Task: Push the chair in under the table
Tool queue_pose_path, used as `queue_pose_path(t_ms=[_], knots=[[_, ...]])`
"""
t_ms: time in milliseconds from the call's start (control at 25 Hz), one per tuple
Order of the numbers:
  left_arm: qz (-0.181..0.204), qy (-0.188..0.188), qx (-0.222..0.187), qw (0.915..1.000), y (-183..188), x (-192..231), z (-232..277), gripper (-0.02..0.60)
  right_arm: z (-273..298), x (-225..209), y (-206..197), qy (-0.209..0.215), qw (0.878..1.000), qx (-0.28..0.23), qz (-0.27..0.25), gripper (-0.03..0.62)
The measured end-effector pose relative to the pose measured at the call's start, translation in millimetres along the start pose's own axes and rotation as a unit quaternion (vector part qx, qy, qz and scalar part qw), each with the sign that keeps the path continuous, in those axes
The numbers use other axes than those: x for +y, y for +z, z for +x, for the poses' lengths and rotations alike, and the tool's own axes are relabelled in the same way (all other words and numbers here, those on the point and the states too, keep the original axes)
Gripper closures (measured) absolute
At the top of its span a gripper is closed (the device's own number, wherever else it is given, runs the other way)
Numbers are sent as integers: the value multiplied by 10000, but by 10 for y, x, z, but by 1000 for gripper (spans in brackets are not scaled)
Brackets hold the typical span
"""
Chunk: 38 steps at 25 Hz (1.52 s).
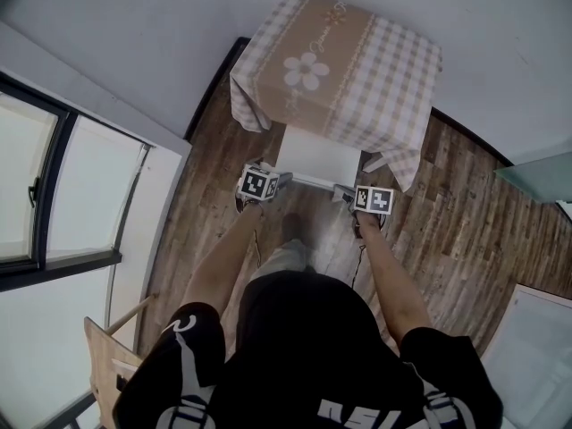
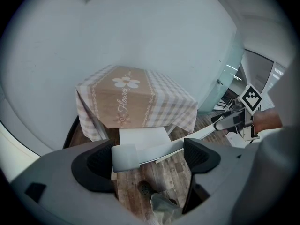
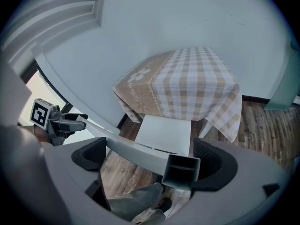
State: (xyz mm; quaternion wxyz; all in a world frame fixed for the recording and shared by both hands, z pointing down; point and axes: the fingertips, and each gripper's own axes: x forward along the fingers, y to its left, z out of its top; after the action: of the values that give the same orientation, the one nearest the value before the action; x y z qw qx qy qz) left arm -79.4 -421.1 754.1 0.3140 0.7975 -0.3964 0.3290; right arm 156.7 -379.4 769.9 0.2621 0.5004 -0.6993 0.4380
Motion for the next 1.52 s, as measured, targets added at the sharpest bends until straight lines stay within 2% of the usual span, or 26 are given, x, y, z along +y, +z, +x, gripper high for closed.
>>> queue_pose_path(t_ms=[720, 1320, 1520], knots=[[348, -264, 16, 9990, 637, 540, 341, 132, 397, 79, 593, -176, 9993, -160, 286, 11], [505, -392, 138, 9979, 1121, 757, 615, 132, 604, -19, 1029, -254, 9984, -197, 462, 11], [566, -456, 65, 9973, 1215, 843, 672, 132, 678, -1, 1127, -229, 9983, -223, 494, 10]])
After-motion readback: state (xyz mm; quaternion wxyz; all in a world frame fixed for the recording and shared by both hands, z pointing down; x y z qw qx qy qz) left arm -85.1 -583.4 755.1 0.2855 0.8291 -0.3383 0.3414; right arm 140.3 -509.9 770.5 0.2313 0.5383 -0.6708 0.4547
